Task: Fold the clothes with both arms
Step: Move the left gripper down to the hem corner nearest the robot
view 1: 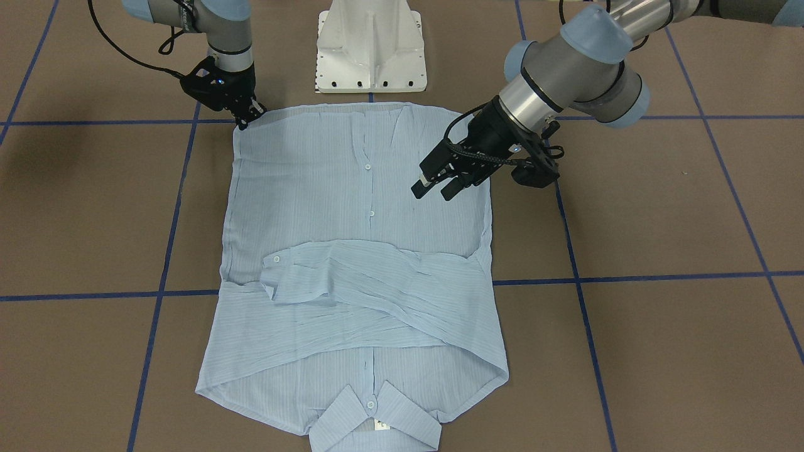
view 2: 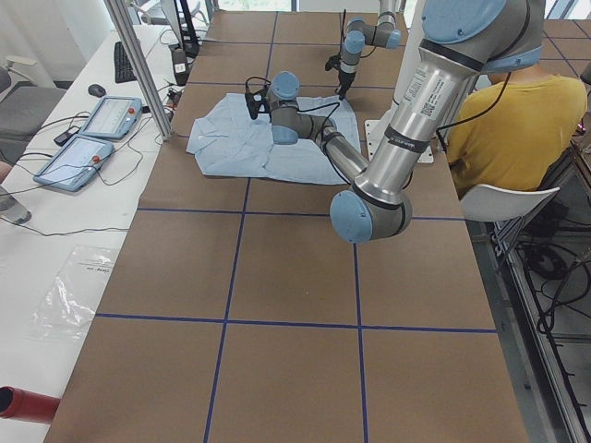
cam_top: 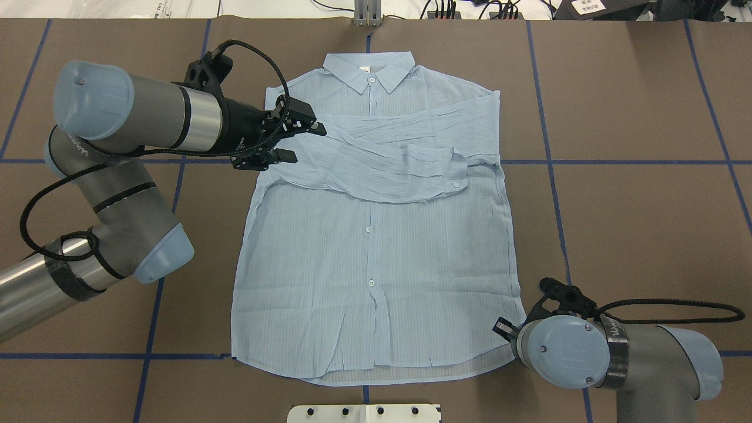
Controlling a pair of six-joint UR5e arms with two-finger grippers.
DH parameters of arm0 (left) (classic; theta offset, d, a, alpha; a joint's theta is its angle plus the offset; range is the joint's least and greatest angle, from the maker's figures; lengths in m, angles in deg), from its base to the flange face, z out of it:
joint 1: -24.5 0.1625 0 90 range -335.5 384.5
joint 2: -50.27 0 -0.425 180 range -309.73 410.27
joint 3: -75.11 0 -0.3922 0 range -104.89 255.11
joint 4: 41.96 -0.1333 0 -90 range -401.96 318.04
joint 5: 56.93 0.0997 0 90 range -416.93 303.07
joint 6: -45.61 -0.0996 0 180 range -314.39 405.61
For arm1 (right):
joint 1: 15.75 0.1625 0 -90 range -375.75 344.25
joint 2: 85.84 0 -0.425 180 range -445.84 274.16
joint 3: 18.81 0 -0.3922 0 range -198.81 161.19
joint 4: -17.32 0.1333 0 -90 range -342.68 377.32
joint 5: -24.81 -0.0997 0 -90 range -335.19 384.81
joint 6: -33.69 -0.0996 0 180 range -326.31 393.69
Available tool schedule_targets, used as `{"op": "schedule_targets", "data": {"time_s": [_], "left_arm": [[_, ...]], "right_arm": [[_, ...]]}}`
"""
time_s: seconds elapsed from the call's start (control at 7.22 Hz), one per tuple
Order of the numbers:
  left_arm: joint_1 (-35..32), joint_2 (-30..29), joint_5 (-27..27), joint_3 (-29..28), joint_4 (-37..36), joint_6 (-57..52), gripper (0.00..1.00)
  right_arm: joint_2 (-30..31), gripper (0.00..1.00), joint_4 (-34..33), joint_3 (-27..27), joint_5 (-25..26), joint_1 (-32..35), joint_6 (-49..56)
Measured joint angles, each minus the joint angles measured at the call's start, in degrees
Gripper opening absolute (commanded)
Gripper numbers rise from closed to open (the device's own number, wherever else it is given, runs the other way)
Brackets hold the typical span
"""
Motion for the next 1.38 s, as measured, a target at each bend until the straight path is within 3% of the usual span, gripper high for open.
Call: {"op": "schedule_targets", "data": {"time_s": [0.42, 0.55, 0.83, 0.97, 1.38], "left_arm": [[1.29, 4.64, 1.84, 1.76, -2.26, -0.36, 0.82], [3.11, 7.13, 4.50, 4.58, -6.98, -2.12, 0.82], [11.12, 9.44, 15.18, 12.32, -25.93, -5.97, 0.82], [15.77, 11.87, 19.11, 15.46, -31.43, -6.43, 0.82], [25.59, 21.53, 24.74, 22.31, -34.76, -3.42, 0.82]], "right_arm": [[0.26, 0.00, -0.11, 2.76, -0.06, 0.87, 0.07], [0.15, 0.00, -0.10, 3.16, -0.06, 0.99, 0.08], [0.10, 0.00, -0.09, 3.30, -0.12, 0.99, 0.14], [0.12, 0.00, -0.09, 3.24, -0.16, 0.96, 0.16], [0.04, 0.00, -0.09, 2.94, -0.20, 0.69, 0.23]]}}
